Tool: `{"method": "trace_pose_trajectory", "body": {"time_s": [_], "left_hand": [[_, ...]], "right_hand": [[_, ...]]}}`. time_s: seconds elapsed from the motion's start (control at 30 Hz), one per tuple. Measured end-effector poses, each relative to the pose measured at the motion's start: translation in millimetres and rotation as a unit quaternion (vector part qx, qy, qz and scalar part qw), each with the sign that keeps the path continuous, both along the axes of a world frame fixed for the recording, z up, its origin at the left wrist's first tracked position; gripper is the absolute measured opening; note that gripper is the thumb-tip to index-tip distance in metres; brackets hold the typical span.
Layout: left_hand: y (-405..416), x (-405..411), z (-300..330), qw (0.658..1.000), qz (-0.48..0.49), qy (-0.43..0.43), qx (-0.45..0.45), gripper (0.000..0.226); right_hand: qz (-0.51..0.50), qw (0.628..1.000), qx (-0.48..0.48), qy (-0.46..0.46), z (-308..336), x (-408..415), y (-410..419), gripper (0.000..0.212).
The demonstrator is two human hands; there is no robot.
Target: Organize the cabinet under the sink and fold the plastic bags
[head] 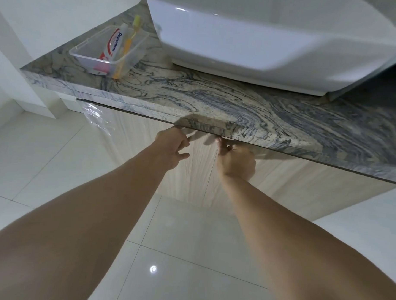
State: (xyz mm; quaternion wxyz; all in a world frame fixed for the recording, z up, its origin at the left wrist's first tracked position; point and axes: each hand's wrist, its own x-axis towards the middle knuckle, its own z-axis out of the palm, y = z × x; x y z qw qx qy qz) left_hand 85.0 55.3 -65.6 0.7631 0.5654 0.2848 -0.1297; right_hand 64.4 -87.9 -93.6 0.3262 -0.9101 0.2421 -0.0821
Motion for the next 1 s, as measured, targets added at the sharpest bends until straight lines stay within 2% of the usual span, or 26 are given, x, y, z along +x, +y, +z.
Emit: {"method": "trace_pose_trajectory", "body": {"time_s": [0.17, 0.23, 0.27, 0.3, 0.33, 0.43, 0.5, 0.53, 0.57, 0.67, 0.83, 1.0], "left_hand": [[1, -1, -3, 0.999, -0.022, -0.009, 0.027, 0.06], [-1, -2, -5, 0.993, -0.057, -0.017, 0.103, 0.065], [-2, -5, -7, 0.977, -0.103, -0.026, 0.184, 0.067], [-4, -9, -10, 0.943, -0.165, -0.038, 0.286, 0.072], [-6, -13, -15, 0.897, -0.221, -0.056, 0.38, 0.077], [-16, -31, -32, 0.729, -0.317, -0.13, 0.592, 0.094], [-21, -40, -45, 0.62, -0.359, -0.182, 0.674, 0.099], [-24, -42, -48, 0.587, -0.373, -0.195, 0.691, 0.101], [-24, -43, -51, 0.571, -0.387, -0.193, 0.698, 0.101], [-25, -35, -54, 0.542, -0.416, -0.156, 0.714, 0.102], [-19, -28, -44, 0.524, -0.454, -0.116, 0.711, 0.106], [-16, -37, -23, 0.507, -0.454, -0.126, 0.722, 0.097]], "right_hand": [[0.05, 0.996, -0.066, -0.027, -6, 1, -4, 0.047], [0.072, 0.989, -0.103, -0.079, -15, -3, -9, 0.035], [0.08, 0.982, -0.131, -0.111, -18, -7, -11, 0.025], [0.091, 0.972, -0.169, -0.137, -21, -11, -14, 0.02], [0.103, 0.959, -0.215, -0.153, -24, -16, -18, 0.025], [0.169, 0.917, -0.322, -0.166, -31, -33, -28, 0.051], [0.215, 0.904, -0.346, -0.129, -35, -42, -32, 0.062], [0.234, 0.9, -0.355, -0.101, -36, -45, -34, 0.066], [0.253, 0.894, -0.362, -0.076, -37, -47, -36, 0.07], [0.293, 0.891, -0.346, -0.01, -36, -46, -42, 0.073], [0.309, 0.888, -0.337, 0.046, -23, -46, -46, 0.072], [0.314, 0.894, -0.306, 0.097, 0, -52, -40, 0.074]]}}
